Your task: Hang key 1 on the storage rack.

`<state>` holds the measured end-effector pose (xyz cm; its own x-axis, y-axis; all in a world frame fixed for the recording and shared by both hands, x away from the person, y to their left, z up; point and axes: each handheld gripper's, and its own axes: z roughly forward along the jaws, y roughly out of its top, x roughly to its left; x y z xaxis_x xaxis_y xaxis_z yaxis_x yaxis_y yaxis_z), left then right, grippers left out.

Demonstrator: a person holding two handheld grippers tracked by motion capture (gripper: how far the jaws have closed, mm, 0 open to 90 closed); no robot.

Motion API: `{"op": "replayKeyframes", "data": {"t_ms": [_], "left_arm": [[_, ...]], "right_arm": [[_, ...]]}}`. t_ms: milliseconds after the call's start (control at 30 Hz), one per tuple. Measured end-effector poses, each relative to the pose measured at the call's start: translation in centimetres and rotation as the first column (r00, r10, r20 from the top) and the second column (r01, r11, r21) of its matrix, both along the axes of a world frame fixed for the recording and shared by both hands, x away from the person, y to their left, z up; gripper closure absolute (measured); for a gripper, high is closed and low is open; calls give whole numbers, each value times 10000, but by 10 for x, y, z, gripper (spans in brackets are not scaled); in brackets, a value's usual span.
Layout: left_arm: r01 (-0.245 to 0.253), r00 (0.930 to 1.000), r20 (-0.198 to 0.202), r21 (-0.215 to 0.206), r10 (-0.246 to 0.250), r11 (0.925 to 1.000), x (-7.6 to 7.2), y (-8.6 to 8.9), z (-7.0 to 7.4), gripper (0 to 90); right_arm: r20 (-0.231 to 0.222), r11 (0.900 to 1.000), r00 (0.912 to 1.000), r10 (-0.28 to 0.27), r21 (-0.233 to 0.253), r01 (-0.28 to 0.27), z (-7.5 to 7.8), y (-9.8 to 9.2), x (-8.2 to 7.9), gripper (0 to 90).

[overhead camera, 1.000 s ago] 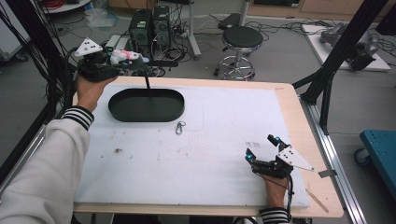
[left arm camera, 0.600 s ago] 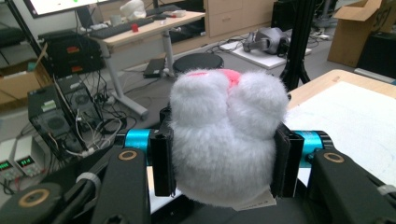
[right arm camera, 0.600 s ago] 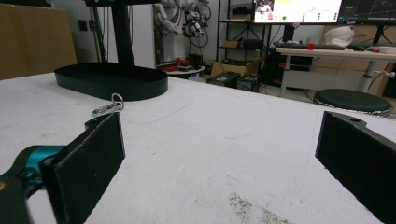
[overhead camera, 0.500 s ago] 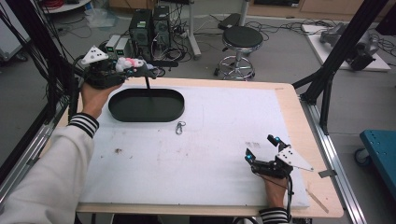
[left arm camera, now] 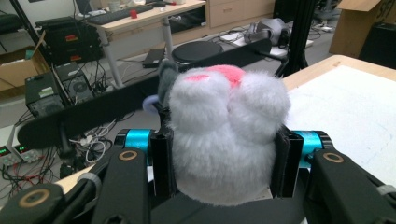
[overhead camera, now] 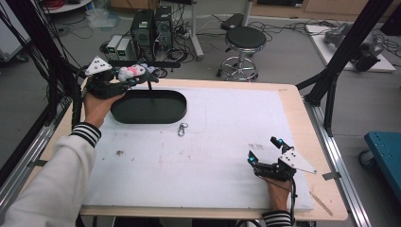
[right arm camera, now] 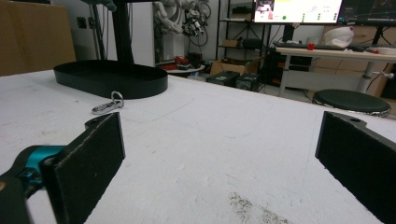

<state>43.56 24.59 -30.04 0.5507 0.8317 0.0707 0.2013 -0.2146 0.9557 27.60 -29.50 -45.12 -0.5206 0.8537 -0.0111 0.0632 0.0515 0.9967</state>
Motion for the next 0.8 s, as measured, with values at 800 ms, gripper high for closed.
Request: {"op": "replayKeyframes", "data": {"t_ms": [800], "left_arm": [[-49, 9964, -847, 210, 67, 9998, 6, 0, -35, 536]], "right_arm": [[10, 10000, 10000, 15, -83, -15, 0, 1, 0, 6]]}}
